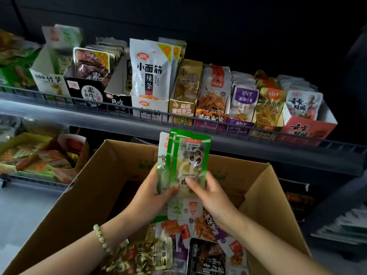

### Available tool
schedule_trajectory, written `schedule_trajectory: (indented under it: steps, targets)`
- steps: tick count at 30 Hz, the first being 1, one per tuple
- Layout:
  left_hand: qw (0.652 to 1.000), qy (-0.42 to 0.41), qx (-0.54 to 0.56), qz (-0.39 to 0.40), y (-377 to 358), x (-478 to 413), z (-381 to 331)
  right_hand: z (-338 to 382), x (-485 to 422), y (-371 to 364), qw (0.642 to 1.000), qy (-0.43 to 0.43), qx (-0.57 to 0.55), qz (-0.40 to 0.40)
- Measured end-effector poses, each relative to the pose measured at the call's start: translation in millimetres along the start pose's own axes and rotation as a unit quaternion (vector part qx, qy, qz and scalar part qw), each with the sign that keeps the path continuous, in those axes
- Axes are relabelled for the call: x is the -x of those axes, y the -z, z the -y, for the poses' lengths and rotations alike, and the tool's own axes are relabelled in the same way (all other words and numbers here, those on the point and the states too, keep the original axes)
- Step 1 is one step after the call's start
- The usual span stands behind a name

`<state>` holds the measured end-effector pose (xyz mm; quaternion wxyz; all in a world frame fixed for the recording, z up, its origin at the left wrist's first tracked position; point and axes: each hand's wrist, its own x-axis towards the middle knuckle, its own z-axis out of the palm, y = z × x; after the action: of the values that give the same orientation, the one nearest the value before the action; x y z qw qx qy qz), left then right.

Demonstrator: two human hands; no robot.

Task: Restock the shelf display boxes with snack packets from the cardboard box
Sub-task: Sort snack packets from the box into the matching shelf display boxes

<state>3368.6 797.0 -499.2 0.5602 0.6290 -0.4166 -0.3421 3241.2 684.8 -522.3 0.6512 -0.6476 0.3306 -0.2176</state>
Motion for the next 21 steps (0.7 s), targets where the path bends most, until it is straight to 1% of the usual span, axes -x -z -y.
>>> schedule_trajectory:
  steps: [2,3,5,6,7,9,11,12,13,14,15,16,17,19,20,21]
  targets:
    - [0.998,-0.022,-0.040,-0.053,1.7,-1.3,0.6,-0.7,1.0,0.6,1.000,0.024,0.001,-0.007]
    - [0.996,-0.025,-0.048,-0.069,2.5,-2.1,-1.3,-0.5,0.8,0.7,0.999,0.033,-0.012,0.005]
    - [0.996,-0.012,-0.032,-0.080,5.6,-5.7,-8.7,4.1,-0.4,2.6,0.998,0.031,-0.029,0.034]
    - [0.997,0.004,-0.008,-0.082,9.1,-8.7,-12.0,8.6,-2.4,6.9,0.998,0.026,-0.034,0.045]
    - [0.996,0.036,0.019,-0.083,13.3,-10.4,-19.0,15.1,-5.1,13.5,0.998,0.024,-0.036,0.048]
    - [0.991,0.108,0.041,-0.071,26.3,-12.5,-29.0,30.8,-9.3,34.2,0.997,0.018,-0.044,0.065]
    - [0.983,0.172,0.049,-0.032,40.0,-15.0,-32.4,42.6,-10.5,56.3,0.991,0.004,-0.042,0.126]
    - [0.977,0.200,0.067,0.002,47.8,-16.8,-29.7,46.1,-8.3,63.4,0.985,-0.018,-0.001,0.173]
    - [0.969,0.226,0.089,0.039,50.0,-20.9,-25.7,47.8,-5.2,66.2,0.972,-0.035,0.072,0.221]
    - [0.962,0.241,0.103,0.076,51.1,-24.0,-22.1,47.0,-2.8,65.7,0.950,-0.042,0.156,0.267]
    - [0.955,0.255,0.103,0.107,49.1,-25.5,-20.0,43.9,-2.2,63.2,0.925,-0.040,0.232,0.297]
    - [0.953,0.258,0.078,0.136,47.5,-26.2,-15.0,40.2,-2.3,60.1,0.906,-0.026,0.290,0.307]
    - [0.950,0.255,0.036,0.176,45.4,-24.8,-11.9,36.6,-2.9,56.6,0.898,-0.021,0.319,0.302]
    - [0.930,0.215,-0.079,0.289,38.8,-15.6,-13.1,32.9,-4.1,51.9,0.908,-0.025,0.316,0.275]
    - [0.924,0.191,-0.111,0.312,35.4,-12.0,-14.8,30.9,-5.2,51.8,0.913,-0.023,0.314,0.261]
    - [0.931,0.165,-0.123,0.303,34.3,-9.5,-16.0,30.5,-5.7,53.3,0.917,-0.021,0.312,0.247]
